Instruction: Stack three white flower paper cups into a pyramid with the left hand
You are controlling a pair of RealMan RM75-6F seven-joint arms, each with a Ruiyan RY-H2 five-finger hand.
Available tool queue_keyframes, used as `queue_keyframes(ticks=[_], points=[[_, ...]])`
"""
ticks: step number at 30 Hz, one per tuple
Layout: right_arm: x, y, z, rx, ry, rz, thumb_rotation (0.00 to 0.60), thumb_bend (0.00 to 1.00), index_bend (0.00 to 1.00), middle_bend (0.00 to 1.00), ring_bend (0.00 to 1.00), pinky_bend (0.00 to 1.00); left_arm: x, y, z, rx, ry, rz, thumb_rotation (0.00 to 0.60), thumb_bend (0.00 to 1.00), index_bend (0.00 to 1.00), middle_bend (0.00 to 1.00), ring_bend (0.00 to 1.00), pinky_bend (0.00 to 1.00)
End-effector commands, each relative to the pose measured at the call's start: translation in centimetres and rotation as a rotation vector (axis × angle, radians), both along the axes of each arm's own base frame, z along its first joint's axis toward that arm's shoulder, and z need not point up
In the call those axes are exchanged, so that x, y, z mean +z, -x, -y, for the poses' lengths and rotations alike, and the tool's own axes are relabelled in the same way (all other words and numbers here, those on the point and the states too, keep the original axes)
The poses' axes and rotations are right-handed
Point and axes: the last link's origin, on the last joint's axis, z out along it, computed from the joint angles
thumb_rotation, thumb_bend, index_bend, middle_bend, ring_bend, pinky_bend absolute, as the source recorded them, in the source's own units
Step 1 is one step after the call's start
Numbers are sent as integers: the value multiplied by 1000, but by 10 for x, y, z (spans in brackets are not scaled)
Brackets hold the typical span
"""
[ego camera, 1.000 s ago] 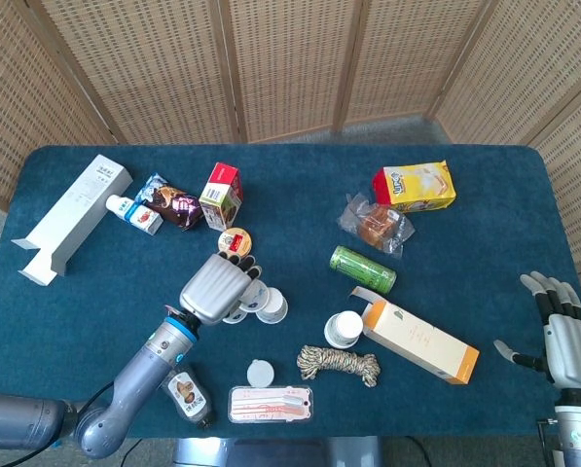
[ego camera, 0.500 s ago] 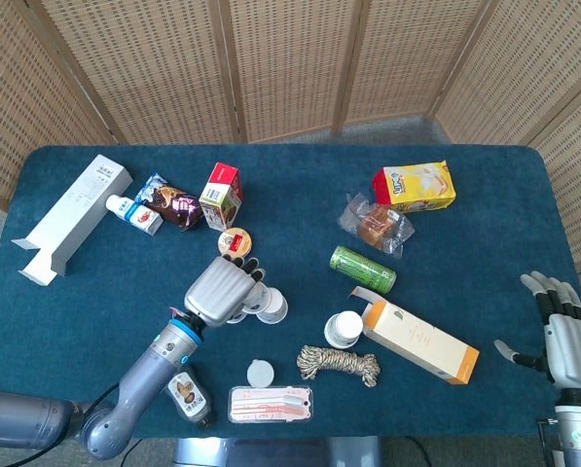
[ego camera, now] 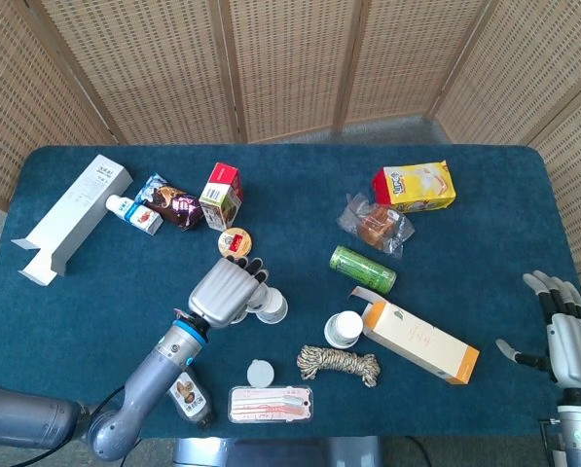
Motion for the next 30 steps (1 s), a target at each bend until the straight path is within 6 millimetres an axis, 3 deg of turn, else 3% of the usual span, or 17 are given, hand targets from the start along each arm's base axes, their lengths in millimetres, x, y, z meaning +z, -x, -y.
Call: queue_keyframes(ticks=[1,9,15,21,30], points=[[0,0,0,1,0,0,600,114,124,0,0,0,0,-1,0,-1,-3,6,600,305,409,338,384,550],[1,0,0,0,2,3,600,114,124,0,0,0,-3,-1,1,0,6,4,600,305,388,310,353,541],[1,0,0,1,2,5,600,115,124,0,0,0,-3,-1,3,-3,10,1,600,302,307,92,199,503],[1,0,0,2,2,6,600,115,124,0,0,0,0,1,3,2,4,-4,600,301,280,2,117,470],[0,-1,0,2,0,0,600,115,125,0,0,0,10,9,1,30,0,0,600,301,219,0,44,429]])
